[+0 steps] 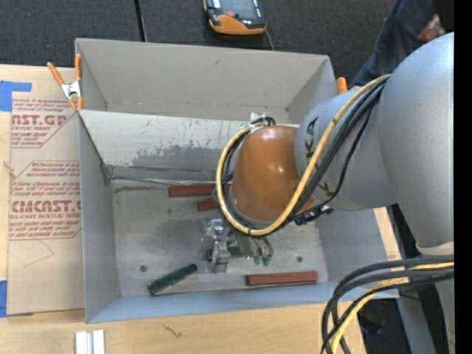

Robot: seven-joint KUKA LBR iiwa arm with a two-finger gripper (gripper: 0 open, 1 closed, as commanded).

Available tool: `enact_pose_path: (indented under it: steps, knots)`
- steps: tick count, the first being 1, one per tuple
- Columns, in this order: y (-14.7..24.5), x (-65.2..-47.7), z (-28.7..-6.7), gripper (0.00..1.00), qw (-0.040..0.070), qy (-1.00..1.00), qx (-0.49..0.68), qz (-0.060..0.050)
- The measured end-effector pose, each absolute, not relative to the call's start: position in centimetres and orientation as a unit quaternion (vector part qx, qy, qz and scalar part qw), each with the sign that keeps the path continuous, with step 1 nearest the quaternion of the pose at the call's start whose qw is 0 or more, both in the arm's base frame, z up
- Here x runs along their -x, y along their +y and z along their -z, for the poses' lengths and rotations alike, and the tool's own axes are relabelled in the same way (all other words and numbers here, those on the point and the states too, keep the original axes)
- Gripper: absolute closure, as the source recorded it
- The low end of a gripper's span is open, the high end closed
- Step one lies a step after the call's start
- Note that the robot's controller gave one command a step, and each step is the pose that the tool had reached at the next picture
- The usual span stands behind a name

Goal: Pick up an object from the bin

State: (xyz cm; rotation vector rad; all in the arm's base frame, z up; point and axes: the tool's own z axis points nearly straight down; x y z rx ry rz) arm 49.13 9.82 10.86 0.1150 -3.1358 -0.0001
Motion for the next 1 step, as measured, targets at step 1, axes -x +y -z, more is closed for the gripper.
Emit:
enact_pose_path:
  steps: [1]
  knots:
    - [9.83, -49.17, -12.12, 1.0, -0.001, -0.999, -0.037, 0.0]
